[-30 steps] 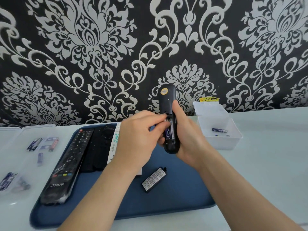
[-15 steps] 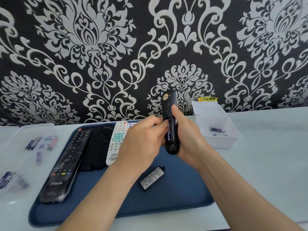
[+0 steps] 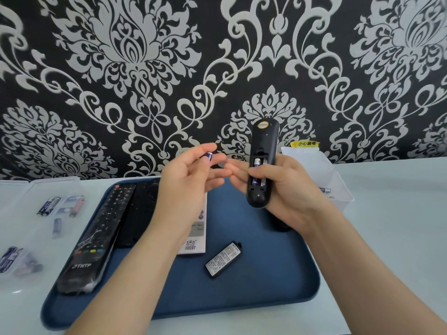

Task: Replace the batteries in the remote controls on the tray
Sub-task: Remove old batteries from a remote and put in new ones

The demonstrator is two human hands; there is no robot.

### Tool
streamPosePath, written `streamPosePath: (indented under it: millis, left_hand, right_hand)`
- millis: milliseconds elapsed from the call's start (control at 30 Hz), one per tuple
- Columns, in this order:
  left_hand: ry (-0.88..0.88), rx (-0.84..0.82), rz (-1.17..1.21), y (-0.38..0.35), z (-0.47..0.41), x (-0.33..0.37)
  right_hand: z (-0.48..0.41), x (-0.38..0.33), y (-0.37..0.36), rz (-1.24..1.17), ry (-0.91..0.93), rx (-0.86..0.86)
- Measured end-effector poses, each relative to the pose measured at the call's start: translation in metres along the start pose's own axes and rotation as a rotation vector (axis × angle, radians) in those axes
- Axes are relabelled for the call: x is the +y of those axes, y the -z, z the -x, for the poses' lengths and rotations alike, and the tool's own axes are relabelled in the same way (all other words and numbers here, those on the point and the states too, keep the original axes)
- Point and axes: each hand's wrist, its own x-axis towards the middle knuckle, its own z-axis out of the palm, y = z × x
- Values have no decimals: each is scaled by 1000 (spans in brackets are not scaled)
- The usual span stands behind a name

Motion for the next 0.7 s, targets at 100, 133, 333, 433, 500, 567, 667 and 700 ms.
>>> streamPosePath:
  millis: [100, 133, 333, 433, 500, 567, 667, 700]
  left_hand:
    - [88, 0, 99, 3, 1, 2]
    - [102, -4, 92, 3, 1, 2]
    - [104, -26, 210, -3, 6, 12]
    - [102, -32, 193, -7, 9, 14]
    - [83, -39, 157, -8, 11, 15]
    - [59, -54, 86, -7, 11, 17]
    - [26, -93, -33, -8, 13, 19]
    - [19, -111, -70, -9, 14, 19]
  right_hand:
    - [1, 1, 1, 48, 5, -34]
    - [1, 1, 0, 61, 1, -24]
    - [3, 6, -13, 5, -115, 41]
    - [1, 12, -17, -20, -156, 38]
    - [-1, 16, -16, -32, -150, 8]
    - [-3, 17, -14, -26, -149, 5]
    - [-2, 16, -13, -39, -155, -1]
    - [-3, 16, -12, -38, -154, 6]
